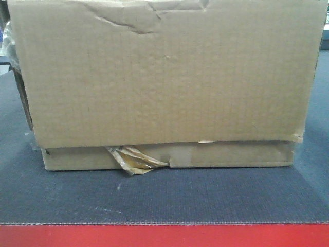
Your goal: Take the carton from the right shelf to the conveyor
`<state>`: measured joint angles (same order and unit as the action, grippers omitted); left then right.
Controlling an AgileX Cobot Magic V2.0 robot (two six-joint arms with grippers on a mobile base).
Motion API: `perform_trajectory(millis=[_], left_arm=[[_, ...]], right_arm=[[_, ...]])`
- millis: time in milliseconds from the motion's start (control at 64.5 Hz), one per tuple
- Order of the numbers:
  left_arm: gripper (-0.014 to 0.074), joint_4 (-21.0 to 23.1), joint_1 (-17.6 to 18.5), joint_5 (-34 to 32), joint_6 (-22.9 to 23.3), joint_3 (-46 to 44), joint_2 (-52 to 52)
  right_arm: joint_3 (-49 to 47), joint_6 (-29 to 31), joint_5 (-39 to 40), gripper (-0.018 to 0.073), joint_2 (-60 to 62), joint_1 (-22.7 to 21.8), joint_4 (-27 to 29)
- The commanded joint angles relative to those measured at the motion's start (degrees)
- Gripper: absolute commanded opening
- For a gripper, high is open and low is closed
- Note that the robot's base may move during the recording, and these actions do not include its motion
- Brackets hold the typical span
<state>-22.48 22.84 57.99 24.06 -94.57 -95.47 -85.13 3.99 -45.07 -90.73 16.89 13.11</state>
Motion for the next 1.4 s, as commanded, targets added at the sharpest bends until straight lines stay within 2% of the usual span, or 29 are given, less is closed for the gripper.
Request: perform_trajectory(millis=[0, 109, 217, 341, 527, 574, 620, 682, 1054, 1240, 1380], left_arm=[[0.0574, -0.9, -0.2, 0.0, -0.1, -0.4, 0.8], [0.0507, -0.6, -0.2, 0.1, -0.1, -0.4, 3.7], [0.0415, -0.7, -0.6, 0.0, -1.6, -0.4, 8.4], [0.0293, -0.7, -3.0, -0.9, -3.9, 0.9, 14.4], [0.0085, 0.5, -10.1, -4.0, -4.2, 9.4, 24.4], [0.0022, 1.0, -12.0, -5.7, -4.2, 13.1, 27.3], [-0.0024, 1.3, -13.3, -7.1, -4.3, 16.7, 29.9], [-0.0015, 1.3, -14.5, -9.2, -4.3, 22.2, 33.7], [-0.0006, 2.2, -14.6, -27.6, -4.3, 56.9, 59.1], [-0.0006, 2.2, -14.6, -30.7, -4.3, 67.0, 73.1], [-0.0006, 2.2, -14.6, -30.5, -4.3, 69.2, 80.8]], right_arm=[[-0.7, 0.6, -0.5, 0.0568, 0.9, -0.2, 0.0], [-0.9, 0.6, -2.0, 0.0562, 2.2, -0.6, 0.0], [-0.9, 0.6, -3.4, 0.0498, 5.5, -2.4, 0.0], [-0.4, 0.6, -4.0, 0.0300, 10.5, -6.1, -0.7], [4.9, 0.6, -3.2, -0.0026, 19.1, -12.4, -4.4], [7.7, 0.6, -2.2, -0.0075, 21.7, -13.3, -4.5], [10.5, 0.6, -1.0, -0.0071, 23.9, -14.0, -4.8], [14.7, 0.6, 1.0, -0.0066, 26.9, -14.0, -5.7], [47.2, 0.6, 16.7, -0.0067, 50.0, -14.0, -6.8], [58.1, 0.6, 20.7, -0.0067, 63.7, -14.0, -6.8], [61.9, 0.6, 21.6, -0.0067, 74.5, -14.0, -6.8]])
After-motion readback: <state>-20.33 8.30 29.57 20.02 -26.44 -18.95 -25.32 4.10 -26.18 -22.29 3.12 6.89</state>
